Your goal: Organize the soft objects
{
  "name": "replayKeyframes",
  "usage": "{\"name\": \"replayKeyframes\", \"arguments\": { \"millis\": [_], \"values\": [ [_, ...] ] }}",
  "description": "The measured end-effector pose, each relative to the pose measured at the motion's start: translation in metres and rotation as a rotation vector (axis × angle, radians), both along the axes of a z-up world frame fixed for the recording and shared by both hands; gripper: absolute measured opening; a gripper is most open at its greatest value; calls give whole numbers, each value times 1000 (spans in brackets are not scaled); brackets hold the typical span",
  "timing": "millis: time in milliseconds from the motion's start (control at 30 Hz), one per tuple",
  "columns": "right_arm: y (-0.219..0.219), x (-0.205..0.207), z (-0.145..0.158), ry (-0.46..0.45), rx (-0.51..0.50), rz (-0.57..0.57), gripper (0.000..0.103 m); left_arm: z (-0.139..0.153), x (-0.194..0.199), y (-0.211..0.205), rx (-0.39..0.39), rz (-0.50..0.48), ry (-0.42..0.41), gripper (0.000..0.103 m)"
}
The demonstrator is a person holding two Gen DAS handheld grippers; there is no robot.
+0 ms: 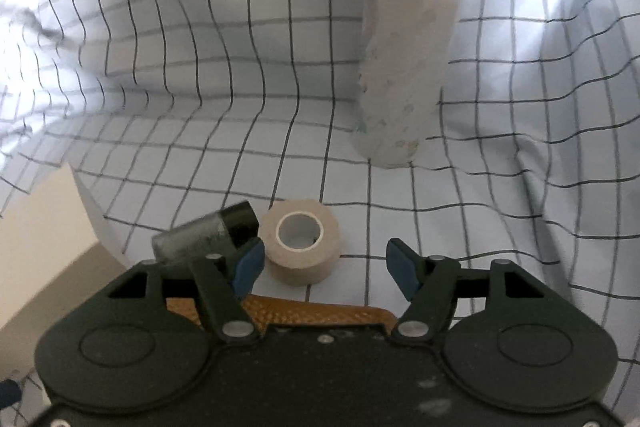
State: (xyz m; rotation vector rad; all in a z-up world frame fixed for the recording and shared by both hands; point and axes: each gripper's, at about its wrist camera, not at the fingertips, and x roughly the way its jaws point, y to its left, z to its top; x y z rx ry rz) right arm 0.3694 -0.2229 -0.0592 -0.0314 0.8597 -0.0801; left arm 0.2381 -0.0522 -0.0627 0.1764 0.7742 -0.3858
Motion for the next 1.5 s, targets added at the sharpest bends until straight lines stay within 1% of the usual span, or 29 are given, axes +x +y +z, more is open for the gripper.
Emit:
{"name": "replayKeyframes", "arguments": {
  "millis": [67, 133, 167, 200, 333, 367, 433, 467, 500, 633, 667, 733, 800, 900, 1000, 1167, 1200, 1233, 1367, 1500],
  "values": [
    [3, 4, -5, 11, -12, 16, 64, -1, 4, 0, 1, 1, -1, 79],
    [6, 5, -9, 11, -26, 31, 56, -3, 9, -1, 4, -7, 5, 79],
    [6, 5, -10, 15, -18, 41, 47, -4, 11, -1, 7, -12, 6, 79],
    [6, 5, -11, 18, -3, 54, 45, -5, 14, -2, 10, -20, 7, 79],
    [5, -4, -9, -3, -4, 70, 45, -9, 20, -7, 28, -52, 7, 79],
    [4, -9, -8, -20, -3, 69, 45, -10, 22, -8, 30, -63, 6, 79],
    [1, -13, -4, -34, 5, 65, 45, -12, 24, -10, 33, -79, 0, 82],
    [1, -13, -4, -34, 5, 65, 45, -12, 24, -11, 36, -90, -7, 88],
    [-1, -15, -1, -41, 11, 62, 45, -13, 25, -12, 38, -105, -11, 92],
    [-8, -22, 10, -67, 38, 53, 45, -14, 24, -15, 24, -152, -14, 92],
    [-9, -23, 12, -73, 41, 52, 45, -14, 24, -15, 24, -155, -13, 91],
    [-11, -29, 18, -86, 47, 50, 45, -14, 22, -15, 35, -153, -22, 83],
    [-11, -38, 25, -104, 59, 50, 45, -12, 20, -14, 32, -159, -27, 62],
    [-11, -44, 29, -114, 66, 48, 45, -11, 19, -11, 17, -150, -14, 54],
    [-11, -54, 35, -127, 74, 42, 45, -11, 16, -11, 26, -133, -20, 51],
    [-10, -72, 44, -145, 86, 39, 45, -5, 5, -6, 22, -111, -37, 51],
    [-8, -81, 49, -153, 91, 36, 45, -3, 2, -5, 18, -105, -41, 51],
    [-8, -81, 49, -153, 91, 36, 45, 0, 0, -4, 13, -99, -45, 51],
    [-6, -104, 59, -173, 111, 37, 45, 15, -17, 2, -8, -77, -68, 51],
    [-2, -136, 72, -205, 129, 41, 45, 30, -38, 12, -30, -50, -85, 51]
  ]
}}
